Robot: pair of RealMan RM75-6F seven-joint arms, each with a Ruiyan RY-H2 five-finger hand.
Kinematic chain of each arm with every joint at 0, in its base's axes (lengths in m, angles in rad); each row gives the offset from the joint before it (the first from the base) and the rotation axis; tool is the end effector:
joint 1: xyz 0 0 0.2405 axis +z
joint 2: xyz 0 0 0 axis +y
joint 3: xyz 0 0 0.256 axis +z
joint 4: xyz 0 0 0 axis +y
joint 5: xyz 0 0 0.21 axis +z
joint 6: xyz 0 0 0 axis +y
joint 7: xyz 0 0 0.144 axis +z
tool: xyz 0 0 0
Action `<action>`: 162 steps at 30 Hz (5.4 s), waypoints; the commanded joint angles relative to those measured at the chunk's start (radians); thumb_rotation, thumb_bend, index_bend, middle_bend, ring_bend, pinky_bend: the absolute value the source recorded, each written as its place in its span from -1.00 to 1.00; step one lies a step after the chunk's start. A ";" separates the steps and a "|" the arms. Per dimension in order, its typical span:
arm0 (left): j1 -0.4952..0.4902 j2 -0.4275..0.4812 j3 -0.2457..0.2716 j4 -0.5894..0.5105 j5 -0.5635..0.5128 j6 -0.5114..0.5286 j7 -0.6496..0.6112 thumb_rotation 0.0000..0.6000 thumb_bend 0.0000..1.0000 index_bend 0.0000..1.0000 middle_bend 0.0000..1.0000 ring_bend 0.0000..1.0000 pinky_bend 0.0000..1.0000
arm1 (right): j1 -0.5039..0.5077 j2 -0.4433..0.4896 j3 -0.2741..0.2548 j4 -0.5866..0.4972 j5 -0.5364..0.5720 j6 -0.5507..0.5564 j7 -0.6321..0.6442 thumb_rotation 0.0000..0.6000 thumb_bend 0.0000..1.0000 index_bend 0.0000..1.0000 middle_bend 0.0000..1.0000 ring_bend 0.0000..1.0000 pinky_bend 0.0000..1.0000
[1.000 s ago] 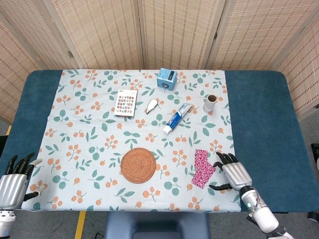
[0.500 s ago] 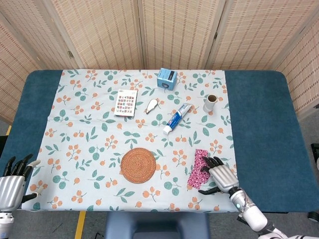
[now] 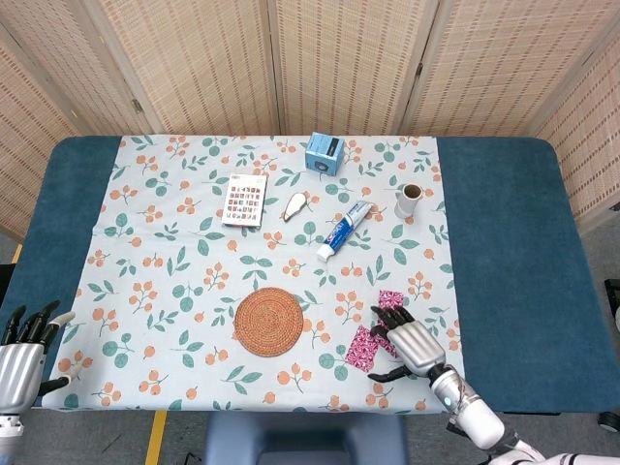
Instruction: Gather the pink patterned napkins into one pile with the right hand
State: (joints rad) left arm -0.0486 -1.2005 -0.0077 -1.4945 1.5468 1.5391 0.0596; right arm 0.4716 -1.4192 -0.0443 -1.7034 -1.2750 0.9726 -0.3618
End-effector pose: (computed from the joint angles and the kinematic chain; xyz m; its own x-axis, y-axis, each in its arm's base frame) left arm -0.3266 0.1616 0.1422 0.4847 0.0019 0.8747 0.8745 -0.0194 -0.4846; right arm -0.2161 -0.2233 -0.0159 0.4656 -0.4826 0.7419 -0.8771 -0.3635 0.3140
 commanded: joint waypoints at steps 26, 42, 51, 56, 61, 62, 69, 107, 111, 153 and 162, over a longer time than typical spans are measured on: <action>-0.004 0.000 0.006 -0.028 0.024 0.000 0.033 1.00 -0.59 -0.49 -0.75 -0.61 -1.00 | -0.068 0.094 -0.063 -0.007 -0.007 0.034 0.026 -0.06 -0.76 -0.45 -0.90 -1.00 -1.00; -0.001 0.003 0.007 -0.037 0.019 0.000 0.041 1.00 -0.59 -0.49 -0.75 -0.61 -1.00 | -0.048 0.061 -0.022 0.042 -0.034 0.002 0.085 -0.06 -0.76 -0.45 -0.90 -1.00 -1.00; -0.002 0.001 0.006 -0.032 0.020 -0.001 0.036 1.00 -0.59 -0.49 -0.75 -0.61 -1.00 | -0.051 0.070 -0.033 0.028 -0.036 -0.002 0.069 -0.05 -0.76 -0.45 -0.90 -1.00 -1.00; -0.004 -0.001 0.005 -0.031 0.019 -0.005 0.036 1.00 -0.59 -0.48 -0.75 -0.61 -1.00 | -0.062 0.090 -0.047 0.011 -0.030 -0.002 0.064 -0.06 -0.76 -0.45 -0.90 -1.00 -1.00; -0.004 -0.001 0.006 -0.033 0.023 -0.002 0.036 1.00 -0.59 -0.48 -0.75 -0.61 -1.00 | -0.076 0.114 -0.062 -0.009 -0.036 0.008 0.062 -0.05 -0.76 -0.45 -0.90 -1.00 -1.00; -0.004 0.000 0.006 -0.034 0.023 -0.002 0.037 1.00 -0.59 -0.48 -0.75 -0.61 -1.00 | -0.078 0.120 -0.065 -0.012 -0.038 0.010 0.064 -0.04 -0.76 -0.45 -0.90 -1.00 -1.00; -0.004 0.000 0.007 -0.037 0.027 0.000 0.040 1.00 -0.59 -0.48 -0.74 -0.61 -1.00 | -0.101 0.169 -0.073 -0.036 -0.087 0.054 0.105 -0.05 -0.76 -0.43 -0.88 -1.00 -1.00; -0.009 -0.011 0.011 0.000 0.014 -0.024 0.007 1.00 -0.59 -0.48 -0.74 -0.61 -1.00 | 0.074 -0.094 0.159 0.196 0.279 -0.032 -0.021 0.61 -0.75 -0.52 -0.88 -1.00 -1.00; -0.008 -0.011 0.011 -0.001 0.013 -0.023 0.005 1.00 -0.59 -0.48 -0.74 -0.61 -1.00 | 0.075 -0.099 0.150 0.198 0.279 -0.031 -0.026 0.60 -0.75 -0.52 -0.88 -1.00 -1.00; -0.010 -0.006 0.011 -0.016 0.006 -0.029 0.022 1.00 -0.59 -0.49 -0.74 -0.61 -1.00 | 0.097 -0.089 0.144 0.224 0.321 -0.056 0.007 0.85 -0.75 -0.48 -0.84 -1.00 -1.00; -0.007 -0.005 0.011 -0.017 0.006 -0.024 0.020 1.00 -0.59 -0.49 -0.74 -0.61 -1.00 | 0.103 -0.089 0.140 0.219 0.304 -0.056 0.012 0.86 -0.75 -0.40 -0.83 -1.00 -1.00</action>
State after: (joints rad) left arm -0.0556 -1.2054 0.0028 -1.5109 1.5532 1.5150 0.0800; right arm 0.5747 -1.5084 0.0962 -1.4838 -0.9705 0.9157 -0.3499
